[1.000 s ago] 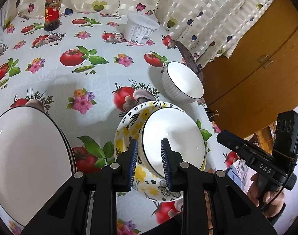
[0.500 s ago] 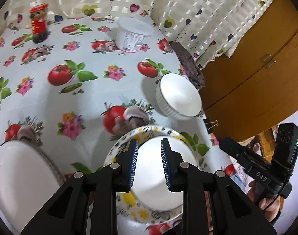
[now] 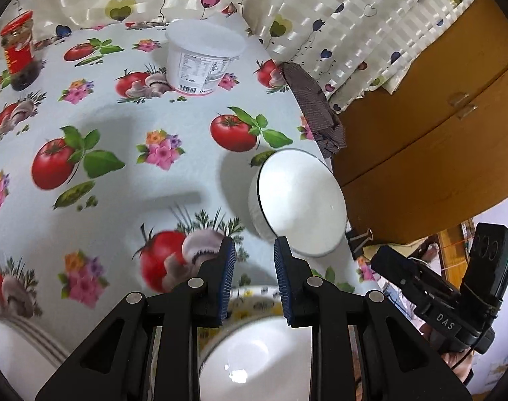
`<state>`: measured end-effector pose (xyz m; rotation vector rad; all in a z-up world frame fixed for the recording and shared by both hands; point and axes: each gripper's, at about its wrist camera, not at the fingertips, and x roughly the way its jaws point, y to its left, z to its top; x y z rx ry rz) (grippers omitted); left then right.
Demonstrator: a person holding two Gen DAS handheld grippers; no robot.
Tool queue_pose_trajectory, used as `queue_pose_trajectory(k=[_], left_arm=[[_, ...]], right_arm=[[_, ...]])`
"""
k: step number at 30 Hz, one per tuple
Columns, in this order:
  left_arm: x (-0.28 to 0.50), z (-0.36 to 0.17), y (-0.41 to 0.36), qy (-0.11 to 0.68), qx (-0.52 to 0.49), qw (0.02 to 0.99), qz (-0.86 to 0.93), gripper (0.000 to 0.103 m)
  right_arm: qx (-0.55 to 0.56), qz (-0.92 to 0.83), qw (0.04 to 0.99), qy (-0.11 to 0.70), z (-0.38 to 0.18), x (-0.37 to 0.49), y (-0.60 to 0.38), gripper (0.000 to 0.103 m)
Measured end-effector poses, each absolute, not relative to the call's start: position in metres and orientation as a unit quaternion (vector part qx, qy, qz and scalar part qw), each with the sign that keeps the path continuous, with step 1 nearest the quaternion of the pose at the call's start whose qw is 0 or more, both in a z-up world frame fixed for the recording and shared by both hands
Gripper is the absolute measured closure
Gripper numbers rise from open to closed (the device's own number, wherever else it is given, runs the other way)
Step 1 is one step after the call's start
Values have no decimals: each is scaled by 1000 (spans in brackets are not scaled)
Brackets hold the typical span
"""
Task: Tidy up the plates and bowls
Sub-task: 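Open the left tool and move it to the second white bowl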
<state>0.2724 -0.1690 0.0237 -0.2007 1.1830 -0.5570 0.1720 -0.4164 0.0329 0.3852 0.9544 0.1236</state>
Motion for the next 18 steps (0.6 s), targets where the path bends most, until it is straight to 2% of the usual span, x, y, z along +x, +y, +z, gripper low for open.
queue_pose_trajectory(k=[18], left_arm=[[314,-1,-192,566,-98,774,-266,78]], right_arm=[[193,50,854,481,5,225,-431,64]])
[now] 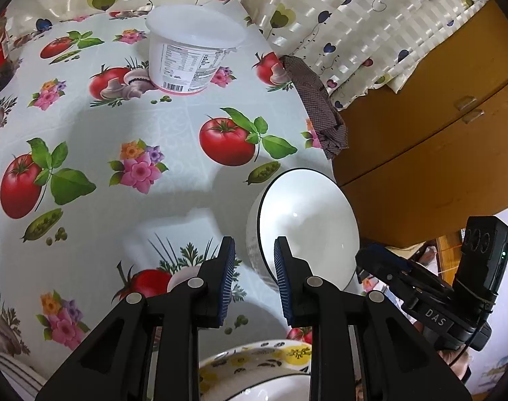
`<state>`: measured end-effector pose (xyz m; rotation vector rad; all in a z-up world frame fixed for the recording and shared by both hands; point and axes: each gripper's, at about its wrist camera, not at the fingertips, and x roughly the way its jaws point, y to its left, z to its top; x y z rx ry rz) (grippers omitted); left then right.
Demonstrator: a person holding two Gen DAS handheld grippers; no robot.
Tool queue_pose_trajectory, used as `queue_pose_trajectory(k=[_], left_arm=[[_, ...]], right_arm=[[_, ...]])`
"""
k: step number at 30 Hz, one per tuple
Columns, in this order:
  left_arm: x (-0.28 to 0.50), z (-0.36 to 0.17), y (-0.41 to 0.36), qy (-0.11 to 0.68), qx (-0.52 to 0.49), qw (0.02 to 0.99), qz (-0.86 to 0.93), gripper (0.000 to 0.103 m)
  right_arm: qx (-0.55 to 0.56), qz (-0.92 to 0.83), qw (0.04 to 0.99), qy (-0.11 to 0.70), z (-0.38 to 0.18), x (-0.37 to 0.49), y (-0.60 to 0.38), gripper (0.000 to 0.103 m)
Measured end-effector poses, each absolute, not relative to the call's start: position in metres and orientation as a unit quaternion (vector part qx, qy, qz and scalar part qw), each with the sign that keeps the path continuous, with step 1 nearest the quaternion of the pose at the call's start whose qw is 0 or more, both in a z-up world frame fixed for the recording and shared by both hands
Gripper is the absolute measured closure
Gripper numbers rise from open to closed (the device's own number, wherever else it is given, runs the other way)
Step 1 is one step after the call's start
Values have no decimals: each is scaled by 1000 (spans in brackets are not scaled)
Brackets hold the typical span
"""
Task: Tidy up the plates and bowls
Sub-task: 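Open the left tool and move it to the second white bowl, then grasp the rim of the second white bowl with the left tool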
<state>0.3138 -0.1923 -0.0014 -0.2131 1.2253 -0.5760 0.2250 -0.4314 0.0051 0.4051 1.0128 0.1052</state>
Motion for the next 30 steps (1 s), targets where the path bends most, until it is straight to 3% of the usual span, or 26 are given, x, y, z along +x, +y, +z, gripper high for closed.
queue_pose_trajectory(k=[8,11,14,30], left_arm=[[324,-18,-204,585,-95,761,-266,78],[327,-20,-206,586,-94,758,-270,78],[327,-21,-208,588,-92,756,-273,78],[318,-24,-218,597,-53,754,-270,78]], right_arm=[[196,51,846,493,-7,240,-433,65],[200,56,844,495,-10,245,-432,81],[193,61,845,496,-9,249,-427,88],[165,51,847,502,-7,253,-417,90]])
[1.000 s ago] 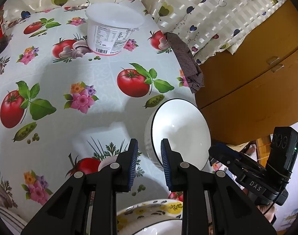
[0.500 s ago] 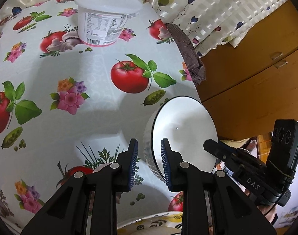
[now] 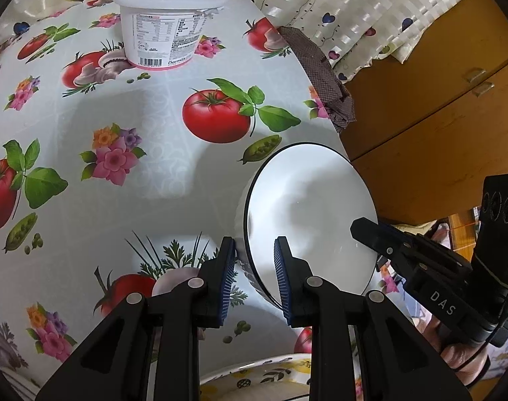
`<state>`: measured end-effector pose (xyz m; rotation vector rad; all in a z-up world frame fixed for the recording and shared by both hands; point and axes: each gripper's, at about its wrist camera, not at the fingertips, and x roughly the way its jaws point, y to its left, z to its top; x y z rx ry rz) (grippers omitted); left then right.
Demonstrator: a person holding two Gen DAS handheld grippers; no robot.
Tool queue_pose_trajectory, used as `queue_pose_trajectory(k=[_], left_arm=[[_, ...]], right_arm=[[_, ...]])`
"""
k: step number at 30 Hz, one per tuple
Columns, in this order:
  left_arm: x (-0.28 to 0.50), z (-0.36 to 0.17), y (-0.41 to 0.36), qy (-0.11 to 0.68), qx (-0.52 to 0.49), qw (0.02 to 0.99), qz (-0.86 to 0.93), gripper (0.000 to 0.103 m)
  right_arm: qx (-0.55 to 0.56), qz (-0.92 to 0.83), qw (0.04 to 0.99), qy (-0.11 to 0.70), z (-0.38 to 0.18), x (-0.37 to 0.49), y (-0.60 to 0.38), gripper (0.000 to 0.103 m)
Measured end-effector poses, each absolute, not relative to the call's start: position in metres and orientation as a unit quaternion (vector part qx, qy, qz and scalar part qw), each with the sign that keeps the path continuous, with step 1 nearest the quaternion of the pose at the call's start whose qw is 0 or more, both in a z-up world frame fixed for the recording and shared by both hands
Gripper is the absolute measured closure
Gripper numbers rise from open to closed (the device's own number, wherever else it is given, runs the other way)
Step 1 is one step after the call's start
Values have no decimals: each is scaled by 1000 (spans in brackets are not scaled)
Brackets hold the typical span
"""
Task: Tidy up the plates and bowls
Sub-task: 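Grasp the rim of the second white bowl with the left tool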
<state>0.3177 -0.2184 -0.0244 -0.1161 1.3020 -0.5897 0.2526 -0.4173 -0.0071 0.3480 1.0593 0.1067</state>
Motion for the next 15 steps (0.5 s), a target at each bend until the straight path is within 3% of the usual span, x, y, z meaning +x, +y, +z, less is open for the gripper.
queue_pose_trajectory(k=[15], left_arm=[[312,-4,-209,590,-61,758,-272,78]], right_arm=[[159,61,851,497,17,246,-409,90]])
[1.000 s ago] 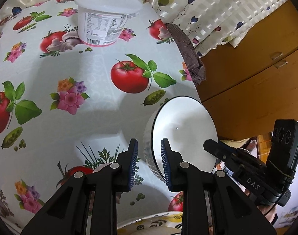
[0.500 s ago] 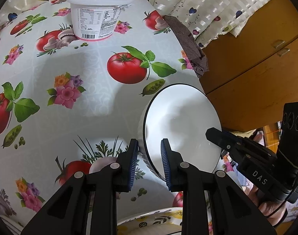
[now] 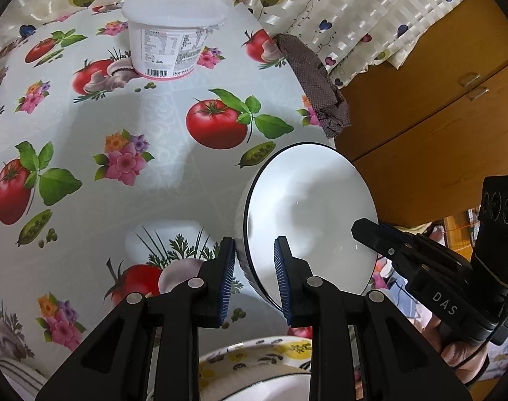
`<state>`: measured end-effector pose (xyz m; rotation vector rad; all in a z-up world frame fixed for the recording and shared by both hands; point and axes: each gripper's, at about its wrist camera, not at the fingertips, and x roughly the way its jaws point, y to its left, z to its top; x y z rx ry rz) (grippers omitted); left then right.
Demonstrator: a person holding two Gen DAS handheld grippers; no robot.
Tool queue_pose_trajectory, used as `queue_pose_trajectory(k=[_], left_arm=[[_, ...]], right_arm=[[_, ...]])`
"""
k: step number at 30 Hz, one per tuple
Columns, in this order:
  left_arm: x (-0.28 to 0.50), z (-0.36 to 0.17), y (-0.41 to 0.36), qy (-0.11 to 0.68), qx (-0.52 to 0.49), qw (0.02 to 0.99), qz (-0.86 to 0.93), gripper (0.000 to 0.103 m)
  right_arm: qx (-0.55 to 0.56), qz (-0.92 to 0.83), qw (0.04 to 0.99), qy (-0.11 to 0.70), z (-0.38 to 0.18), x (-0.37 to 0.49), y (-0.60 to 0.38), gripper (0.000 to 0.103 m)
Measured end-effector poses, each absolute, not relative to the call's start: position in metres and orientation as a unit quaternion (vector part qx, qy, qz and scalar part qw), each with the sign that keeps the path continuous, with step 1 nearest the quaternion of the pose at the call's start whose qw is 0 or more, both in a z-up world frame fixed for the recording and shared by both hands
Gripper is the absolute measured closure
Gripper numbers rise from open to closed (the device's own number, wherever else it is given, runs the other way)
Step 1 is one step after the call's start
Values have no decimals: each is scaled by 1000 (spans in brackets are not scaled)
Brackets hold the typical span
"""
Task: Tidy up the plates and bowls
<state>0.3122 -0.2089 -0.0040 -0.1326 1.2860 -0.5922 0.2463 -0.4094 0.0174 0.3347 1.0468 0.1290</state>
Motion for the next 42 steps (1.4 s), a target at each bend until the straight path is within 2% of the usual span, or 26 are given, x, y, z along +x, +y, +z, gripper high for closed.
queue_pose_trajectory(k=[25,42], left_arm=[[243,57,-154,556,-59,790,-251,78],[180,60,-128,556,-52,794,-238,78]], right_arm=[[128,111,865,473,78,192,-358,90],[115,125,861,479,75,130,-329,90]])
